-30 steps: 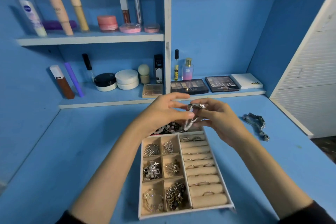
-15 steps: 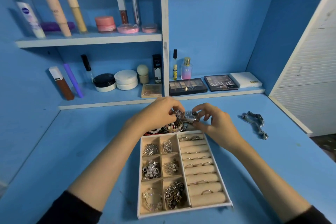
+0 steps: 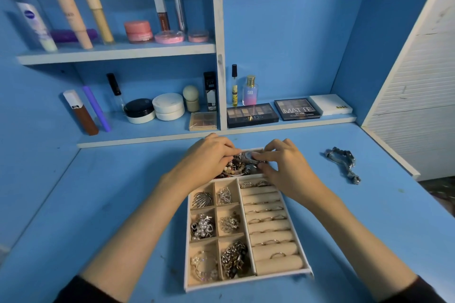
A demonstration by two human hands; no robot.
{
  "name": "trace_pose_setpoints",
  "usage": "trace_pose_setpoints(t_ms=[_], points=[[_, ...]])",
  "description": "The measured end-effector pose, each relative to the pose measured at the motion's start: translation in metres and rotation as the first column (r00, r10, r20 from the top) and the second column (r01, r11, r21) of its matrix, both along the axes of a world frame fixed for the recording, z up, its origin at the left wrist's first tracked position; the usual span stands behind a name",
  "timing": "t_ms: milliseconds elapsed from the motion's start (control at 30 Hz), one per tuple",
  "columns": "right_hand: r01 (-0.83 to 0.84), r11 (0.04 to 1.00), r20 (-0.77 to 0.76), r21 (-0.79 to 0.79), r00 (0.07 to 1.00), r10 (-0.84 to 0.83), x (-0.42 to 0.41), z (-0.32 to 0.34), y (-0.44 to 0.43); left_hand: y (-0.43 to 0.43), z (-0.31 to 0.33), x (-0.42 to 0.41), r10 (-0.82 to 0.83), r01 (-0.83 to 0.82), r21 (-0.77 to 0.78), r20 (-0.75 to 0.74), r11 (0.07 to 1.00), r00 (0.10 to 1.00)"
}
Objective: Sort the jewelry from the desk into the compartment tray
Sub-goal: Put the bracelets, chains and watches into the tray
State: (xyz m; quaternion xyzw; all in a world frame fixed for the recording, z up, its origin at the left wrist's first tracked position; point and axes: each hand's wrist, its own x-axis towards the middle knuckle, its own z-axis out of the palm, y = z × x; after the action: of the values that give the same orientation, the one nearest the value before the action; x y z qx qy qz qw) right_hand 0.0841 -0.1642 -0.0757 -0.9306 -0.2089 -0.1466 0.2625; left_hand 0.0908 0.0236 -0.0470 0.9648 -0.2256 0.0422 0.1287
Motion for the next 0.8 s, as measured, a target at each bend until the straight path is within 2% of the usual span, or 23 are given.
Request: trace_pose_setpoints(t_ms=[200,333,400,467,600,700,800], points=[[-0.028,0.996,0.009,-0.085,1.000,0.029,-0.001,0.002,-0.002,-0.003,0.003,-0.001,0.028,-0.028,0.007,-0.020,1.000,0.999],[-0.063,0.996,-0.105,0.067,0.992,0.070,-0.005,0.005,-0.013,-0.016,0.007,-0.007,0.047,-0.047,-0.062,0.003,0.997,0.999],[0.029,0.995,-0.108,0.098,0.994,-0.019,-0.003,0.005,-0.030,-0.031,0.008,-0.012,0.030,-0.028,-0.160,0.008,0.987,1.000],[0.191,0.980,-0.087,0.059,0.979,-0.185,0.003,0.005,-0.053,-0.050,0.006,-0.016,-0.008,0.006,-0.252,-0.007,0.968,1.000],[0.533,0.838,-0.057,-0.118,0.838,-0.542,0.014,0.010,-0.102,-0.086,0.001,-0.020,-0.084,0.064,-0.330,-0.047,0.942,0.995],[0.591,0.751,-0.171,-0.295,0.740,-0.650,0.019,0.011,-0.128,-0.104,-0.001,-0.022,-0.111,0.082,-0.377,-0.056,0.923,0.992],[0.559,0.768,-0.230,-0.311,0.740,-0.632,0.018,0.012,-0.131,-0.113,0.000,-0.024,-0.101,0.064,-0.414,-0.068,0.908,0.993]])
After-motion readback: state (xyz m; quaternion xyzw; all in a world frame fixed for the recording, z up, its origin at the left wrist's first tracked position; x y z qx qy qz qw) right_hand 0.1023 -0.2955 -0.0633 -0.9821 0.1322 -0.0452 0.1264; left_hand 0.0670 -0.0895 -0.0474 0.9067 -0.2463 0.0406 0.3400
